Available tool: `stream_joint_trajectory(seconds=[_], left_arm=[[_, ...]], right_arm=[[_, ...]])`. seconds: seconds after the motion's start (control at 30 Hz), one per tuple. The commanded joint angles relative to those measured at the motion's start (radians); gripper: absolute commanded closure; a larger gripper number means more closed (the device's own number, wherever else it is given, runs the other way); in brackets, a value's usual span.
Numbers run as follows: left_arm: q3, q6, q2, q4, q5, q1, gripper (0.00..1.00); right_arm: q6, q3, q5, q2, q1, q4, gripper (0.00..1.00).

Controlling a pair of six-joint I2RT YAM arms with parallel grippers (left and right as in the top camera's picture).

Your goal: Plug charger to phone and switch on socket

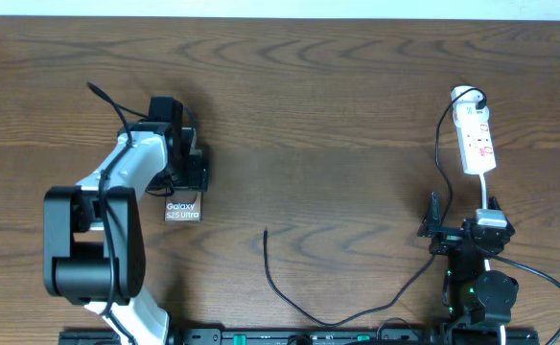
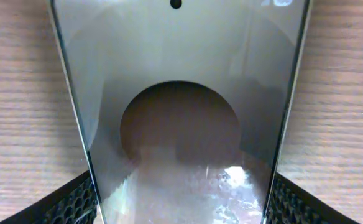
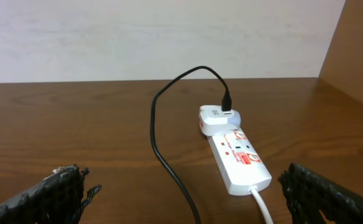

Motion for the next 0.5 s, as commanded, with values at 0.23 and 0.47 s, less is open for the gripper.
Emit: stream_joint_trajectory(seconds=[0.23, 0.47], left_arm=[[-0.009, -0.005, 0.058, -0.013, 0.007, 0.003, 0.55], [-0.009, -0.005, 0.058, -0.029, 0.076, 0.003, 0.16]], right_arm=[[0.018, -0.002, 0.008, -0.005, -0.006, -0.003, 0.01], [0.018, -0.002, 0.008, -0.005, -0.006, -0.003, 0.01]])
